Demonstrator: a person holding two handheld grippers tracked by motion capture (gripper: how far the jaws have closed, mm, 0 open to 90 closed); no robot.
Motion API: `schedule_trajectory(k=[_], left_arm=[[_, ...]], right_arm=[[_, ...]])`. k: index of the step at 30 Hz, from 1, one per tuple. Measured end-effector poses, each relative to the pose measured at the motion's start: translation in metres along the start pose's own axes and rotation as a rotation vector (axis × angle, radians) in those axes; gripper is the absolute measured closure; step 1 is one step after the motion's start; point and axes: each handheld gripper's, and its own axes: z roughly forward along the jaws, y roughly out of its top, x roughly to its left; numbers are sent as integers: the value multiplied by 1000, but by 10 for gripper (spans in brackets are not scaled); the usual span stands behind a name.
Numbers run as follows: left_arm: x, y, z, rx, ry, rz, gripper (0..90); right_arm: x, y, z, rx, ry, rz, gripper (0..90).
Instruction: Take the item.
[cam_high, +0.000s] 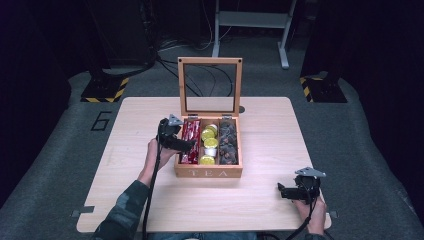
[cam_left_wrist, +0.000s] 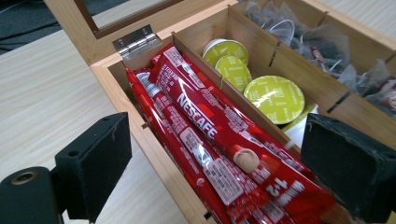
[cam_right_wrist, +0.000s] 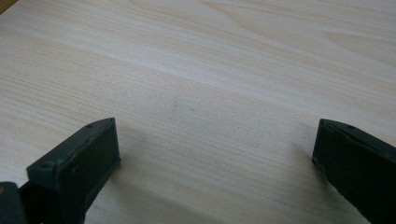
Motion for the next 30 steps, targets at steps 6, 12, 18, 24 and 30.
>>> schedule_trajectory(k=[6, 12, 18, 24, 30], left_arm=[[-5, 9, 11, 15, 4, 22, 182], [-5, 12, 22, 55, 12, 33, 269], [-5, 9, 30, 87, 63, 32, 332], [-8, 9, 33, 99, 78, 52, 351], [-11, 8, 36, 103, 93, 66, 401]], right_arm=[[0, 0, 0, 0, 1, 0, 1], [0, 0, 0, -2, -1, 2, 2], [0, 0, 0, -2, 0, 2, 2], [0, 0, 0, -2, 0, 2, 2], [0, 0, 0, -2, 0, 2, 2]])
